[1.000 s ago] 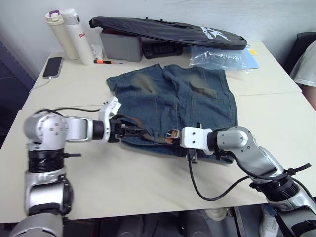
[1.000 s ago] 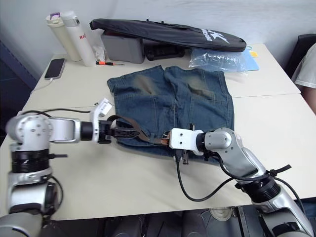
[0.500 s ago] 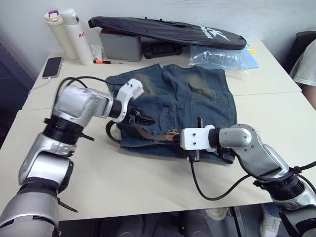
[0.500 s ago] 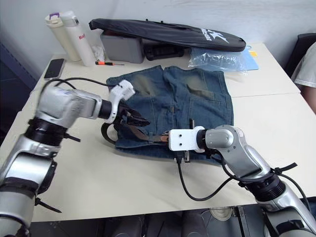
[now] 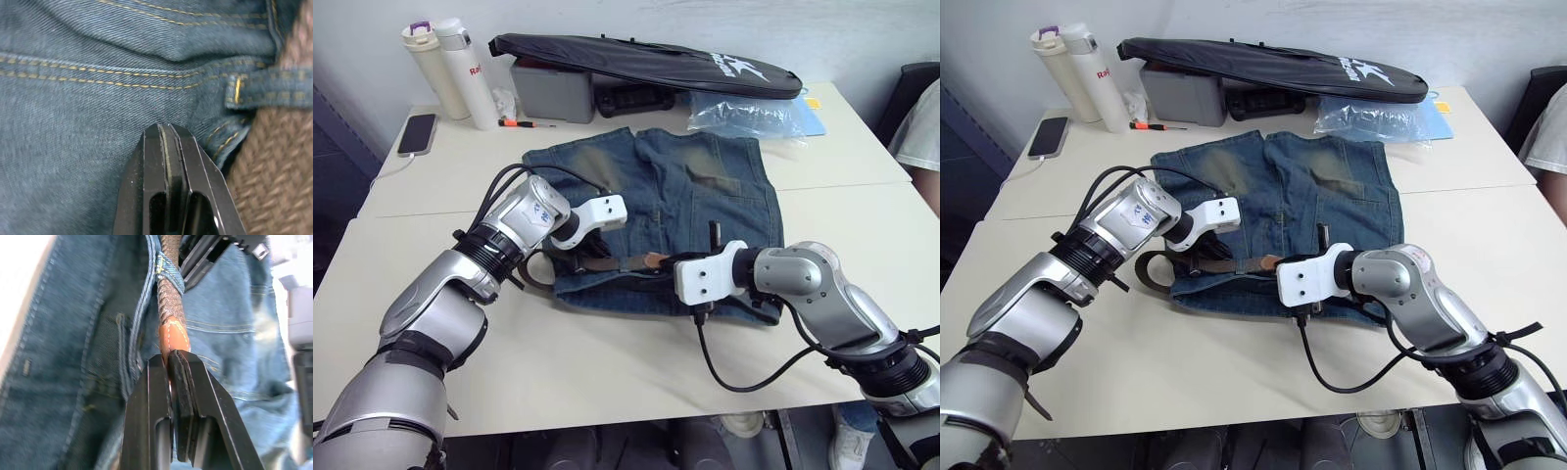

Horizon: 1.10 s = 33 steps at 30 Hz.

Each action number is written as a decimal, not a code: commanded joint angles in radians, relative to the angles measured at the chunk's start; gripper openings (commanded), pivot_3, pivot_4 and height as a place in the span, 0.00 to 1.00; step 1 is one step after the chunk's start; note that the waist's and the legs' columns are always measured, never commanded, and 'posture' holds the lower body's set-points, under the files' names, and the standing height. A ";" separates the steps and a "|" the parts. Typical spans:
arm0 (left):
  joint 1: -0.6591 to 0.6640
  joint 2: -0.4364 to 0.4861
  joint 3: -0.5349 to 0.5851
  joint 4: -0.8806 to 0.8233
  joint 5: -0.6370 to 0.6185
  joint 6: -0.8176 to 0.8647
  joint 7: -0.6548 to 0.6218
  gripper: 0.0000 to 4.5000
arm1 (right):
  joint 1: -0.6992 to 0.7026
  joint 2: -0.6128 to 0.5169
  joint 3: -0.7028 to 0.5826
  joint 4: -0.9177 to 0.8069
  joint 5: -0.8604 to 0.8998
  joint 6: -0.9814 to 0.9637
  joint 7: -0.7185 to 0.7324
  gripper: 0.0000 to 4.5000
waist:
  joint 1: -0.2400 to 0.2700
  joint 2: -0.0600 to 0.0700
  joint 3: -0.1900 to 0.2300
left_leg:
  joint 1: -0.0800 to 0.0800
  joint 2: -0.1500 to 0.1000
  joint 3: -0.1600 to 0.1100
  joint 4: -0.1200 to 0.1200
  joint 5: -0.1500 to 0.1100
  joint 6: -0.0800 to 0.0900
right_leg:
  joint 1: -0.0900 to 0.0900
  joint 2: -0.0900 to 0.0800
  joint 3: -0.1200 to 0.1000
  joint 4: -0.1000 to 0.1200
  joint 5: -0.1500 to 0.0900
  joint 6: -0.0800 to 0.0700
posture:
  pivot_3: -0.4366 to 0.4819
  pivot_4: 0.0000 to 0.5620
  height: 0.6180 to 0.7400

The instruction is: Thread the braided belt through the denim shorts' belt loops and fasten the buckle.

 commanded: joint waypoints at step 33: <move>0.083 -0.077 0.200 0.165 0.288 -0.113 -0.089 0.15 | 0.039 -0.372 -0.409 0.120 0.214 -0.145 0.150 0.00 | -0.010 0.005 -0.003 | 0.011 0.000 0.011 0.006 -0.006 0.012 | 0.003 0.000 0.010 0.008 -0.002 0.002 | 0.48 0.27 1.00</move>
